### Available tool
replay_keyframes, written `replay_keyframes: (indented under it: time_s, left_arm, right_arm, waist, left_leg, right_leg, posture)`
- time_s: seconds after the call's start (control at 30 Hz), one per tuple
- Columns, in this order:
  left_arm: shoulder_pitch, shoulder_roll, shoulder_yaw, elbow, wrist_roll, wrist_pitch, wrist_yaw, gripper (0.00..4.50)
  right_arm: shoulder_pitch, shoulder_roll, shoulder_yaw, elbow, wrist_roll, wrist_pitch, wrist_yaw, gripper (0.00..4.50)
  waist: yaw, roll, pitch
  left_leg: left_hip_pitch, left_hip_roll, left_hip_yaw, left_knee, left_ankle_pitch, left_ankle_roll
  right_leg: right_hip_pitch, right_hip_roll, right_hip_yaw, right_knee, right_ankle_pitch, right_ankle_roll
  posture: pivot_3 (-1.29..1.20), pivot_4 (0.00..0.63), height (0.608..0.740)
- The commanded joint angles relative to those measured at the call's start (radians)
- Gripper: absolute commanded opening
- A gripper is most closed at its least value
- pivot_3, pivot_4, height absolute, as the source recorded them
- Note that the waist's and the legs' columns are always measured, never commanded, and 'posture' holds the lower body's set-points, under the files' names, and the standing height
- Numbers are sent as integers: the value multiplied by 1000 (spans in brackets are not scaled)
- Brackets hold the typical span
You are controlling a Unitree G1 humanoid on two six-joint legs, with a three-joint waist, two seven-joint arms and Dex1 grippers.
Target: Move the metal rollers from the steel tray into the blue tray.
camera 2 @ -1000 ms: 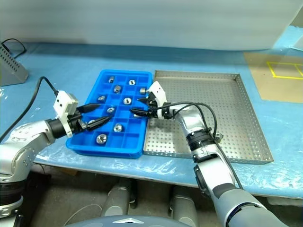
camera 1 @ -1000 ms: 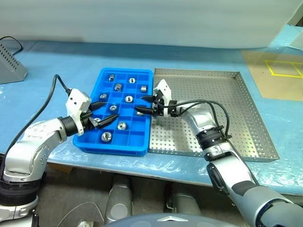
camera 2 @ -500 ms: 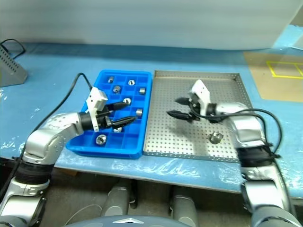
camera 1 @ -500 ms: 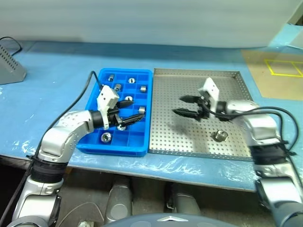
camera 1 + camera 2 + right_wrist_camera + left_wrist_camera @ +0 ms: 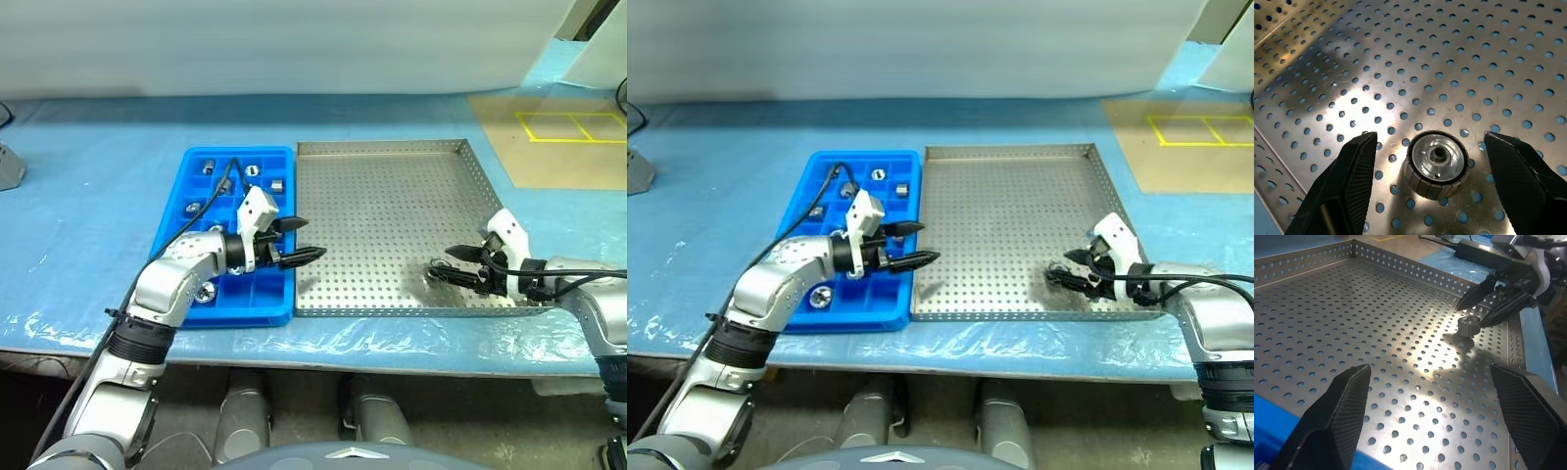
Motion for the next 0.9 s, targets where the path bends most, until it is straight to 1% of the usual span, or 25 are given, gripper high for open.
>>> replay_keyframes:
  time_s: [0.03,0.13,0.23,0.53,0.63,0.73,0.77,0.83,0.9]
  left_arm:
    - [-11,-12,-17,-45,19,-9,16,4076]
    - [-22,-22,-21,-36,41,-10,36,4076]
    - [-33,-12,-4,-10,39,-14,21,4076]
    - [-40,8,6,-26,34,11,22,4076]
    - [-31,14,7,-40,34,17,23,4076]
    - [-21,17,4,-53,35,19,26,4076]
    - [-18,17,4,-56,35,20,29,4076]
    - [-14,14,8,-62,32,28,38,4076]
    - [-8,15,11,-71,31,32,43,4076]
  right_arm:
    - [1,-2,-25,38,-12,-40,-25,3573]
    - [1,-8,-22,83,-33,-78,-40,3573]
    - [2,-4,-12,96,-29,-81,-35,3573]
    - [-14,40,21,141,-50,-123,-55,3573]
    - [-9,46,22,138,-44,-132,-42,2965]
    - [2,42,41,132,-66,-142,-44,2008]
    - [4,40,47,134,-69,-144,-39,2008]
    - [8,36,58,117,-64,-154,-18,1825]
    - [-11,40,68,114,-72,-150,-28,1773]
  waist:
    - [0,0,0]
    - [0,0,0]
    - [0,0,0]
    - [-2,0,0]
    - [-3,0,0]
    - [-1,0,0]
    - [-1,0,0]
    - [-1,0,0]
    - [-1,0,0]
  left_leg:
    - [0,0,0,0,0,0]
    - [0,0,0,0,-1,1]
    - [-1,0,0,1,-1,2]
    - [1,0,0,2,-1,2]
    - [2,0,0,3,-1,2]
    - [4,0,0,2,-1,2]
    - [5,0,0,2,-2,2]
    - [6,0,0,2,-2,3]
    - [8,0,0,2,-2,3]
  right_leg:
    - [0,0,0,0,0,0]
    - [0,0,0,0,0,0]
    - [0,0,0,-1,0,0]
    - [2,0,0,0,0,0]
    - [3,0,0,0,0,0]
    - [6,0,0,0,-1,2]
    - [6,0,0,-1,-1,2]
    - [9,0,0,-2,-1,2]
    - [10,0,-1,-2,-2,3]
  posture:
    - [-182,150,740]
    - [-180,150,740]
    - [-179,150,740]
    - [-167,150,740]
    - [-164,150,740]
    - [-160,150,740]
    - [-160,150,740]
    - [-156,150,740]
    - [-150,150,740]
